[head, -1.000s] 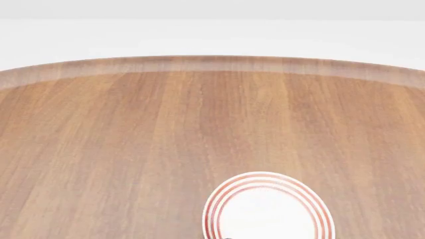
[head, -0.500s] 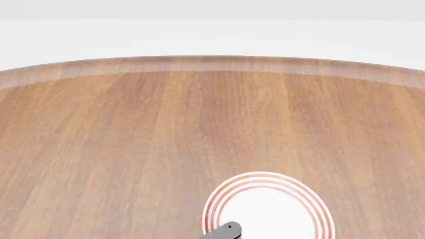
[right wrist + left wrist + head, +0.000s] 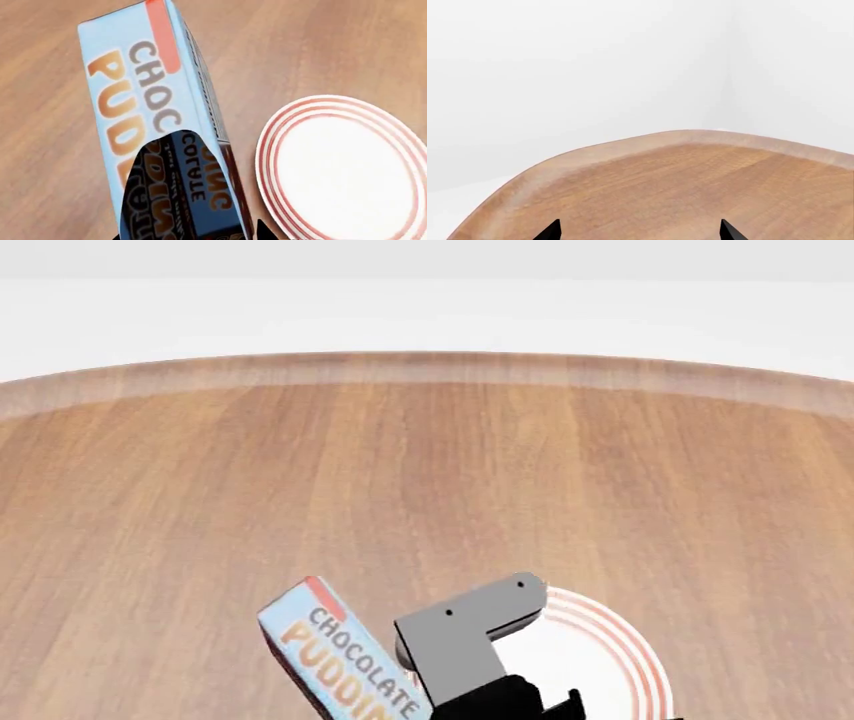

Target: Put the chocolate pudding to the right of the plate.

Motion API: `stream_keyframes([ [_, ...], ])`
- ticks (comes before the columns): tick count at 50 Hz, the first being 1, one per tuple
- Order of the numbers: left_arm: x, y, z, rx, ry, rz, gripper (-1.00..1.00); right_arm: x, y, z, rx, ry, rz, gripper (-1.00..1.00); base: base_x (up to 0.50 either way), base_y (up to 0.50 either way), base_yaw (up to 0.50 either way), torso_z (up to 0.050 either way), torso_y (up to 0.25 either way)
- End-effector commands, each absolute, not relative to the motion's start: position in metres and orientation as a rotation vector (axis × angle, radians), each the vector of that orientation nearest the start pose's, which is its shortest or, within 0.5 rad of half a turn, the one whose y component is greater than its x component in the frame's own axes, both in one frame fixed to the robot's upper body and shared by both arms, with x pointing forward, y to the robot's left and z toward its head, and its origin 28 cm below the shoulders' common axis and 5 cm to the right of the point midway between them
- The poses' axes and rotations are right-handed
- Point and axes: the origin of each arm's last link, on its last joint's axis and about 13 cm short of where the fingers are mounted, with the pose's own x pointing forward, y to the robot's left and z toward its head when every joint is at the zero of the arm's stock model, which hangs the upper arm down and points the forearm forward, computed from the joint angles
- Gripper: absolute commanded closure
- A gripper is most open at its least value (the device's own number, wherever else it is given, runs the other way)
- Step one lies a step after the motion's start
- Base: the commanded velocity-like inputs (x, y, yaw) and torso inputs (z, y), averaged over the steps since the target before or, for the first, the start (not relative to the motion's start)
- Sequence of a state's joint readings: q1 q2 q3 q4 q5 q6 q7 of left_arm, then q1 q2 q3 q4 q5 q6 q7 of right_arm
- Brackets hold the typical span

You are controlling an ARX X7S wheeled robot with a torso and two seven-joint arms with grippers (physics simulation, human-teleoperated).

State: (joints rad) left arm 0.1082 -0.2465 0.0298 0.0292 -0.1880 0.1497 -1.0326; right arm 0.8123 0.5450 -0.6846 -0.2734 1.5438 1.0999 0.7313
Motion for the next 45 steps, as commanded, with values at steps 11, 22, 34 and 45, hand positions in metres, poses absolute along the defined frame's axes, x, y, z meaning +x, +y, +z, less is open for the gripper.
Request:
stream_keyframes([
  [11, 0.187, 0.259, 0.013, 0.016, -0.083, 0.988, -1.0, 0.262, -0.108, 0.191, -0.213, 0.416, 0.078, 1.0, 0.0, 0.0, 0.0, 0.0, 0.0],
  [22, 0.187, 0.258, 0.013, 0.017, -0.084, 0.988, -1.0, 0.27, -0.143, 0.197, -0.085, 0.435, -0.092, 1.0, 0.0, 0.0, 0.0, 0.0, 0.0],
  [34, 0.187, 0.258, 0.013, 0.018, -0.084, 0.987, -1.0, 0.273, -0.171, 0.197, -0.009, 0.472, -0.179, 1.0, 0.0, 0.0, 0.0, 0.0, 0.0],
  [45, 0.187, 0.258, 0.013, 0.021, -0.085, 0.987, -1.0, 0.279, -0.194, 0.191, -0.023, 0.515, -0.204, 1.0, 0.0, 0.0, 0.0, 0.0, 0.0],
])
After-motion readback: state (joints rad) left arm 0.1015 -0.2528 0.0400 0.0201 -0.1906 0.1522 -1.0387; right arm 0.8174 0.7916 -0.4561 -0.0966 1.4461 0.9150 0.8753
